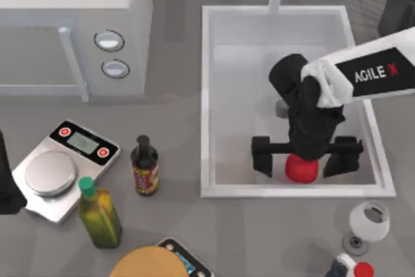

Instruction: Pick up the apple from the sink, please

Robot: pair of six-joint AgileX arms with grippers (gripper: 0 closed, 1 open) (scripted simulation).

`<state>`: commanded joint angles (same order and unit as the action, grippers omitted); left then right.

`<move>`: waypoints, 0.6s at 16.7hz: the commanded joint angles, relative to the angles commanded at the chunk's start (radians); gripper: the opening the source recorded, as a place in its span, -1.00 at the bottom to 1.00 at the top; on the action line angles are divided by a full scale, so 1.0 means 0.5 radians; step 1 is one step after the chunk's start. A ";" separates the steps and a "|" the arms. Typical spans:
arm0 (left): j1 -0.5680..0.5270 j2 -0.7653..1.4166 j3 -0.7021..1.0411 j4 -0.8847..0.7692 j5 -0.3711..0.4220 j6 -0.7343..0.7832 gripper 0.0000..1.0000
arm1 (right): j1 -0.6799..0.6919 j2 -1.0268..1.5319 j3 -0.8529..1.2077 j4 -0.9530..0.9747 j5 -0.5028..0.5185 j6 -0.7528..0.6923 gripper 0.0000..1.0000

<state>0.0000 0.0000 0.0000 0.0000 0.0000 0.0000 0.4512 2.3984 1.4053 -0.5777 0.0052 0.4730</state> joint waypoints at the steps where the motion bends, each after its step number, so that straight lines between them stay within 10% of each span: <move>1: 0.000 0.000 0.000 0.000 0.000 0.000 1.00 | 0.000 0.000 0.000 0.000 0.000 0.000 1.00; 10: 0.000 0.000 0.000 0.000 0.000 0.000 1.00 | 0.000 0.000 0.000 0.000 0.000 0.000 -0.21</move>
<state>0.0000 0.0000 0.0000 0.0000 0.0000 0.0000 0.4512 2.3984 1.4053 -0.5777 0.0052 0.4730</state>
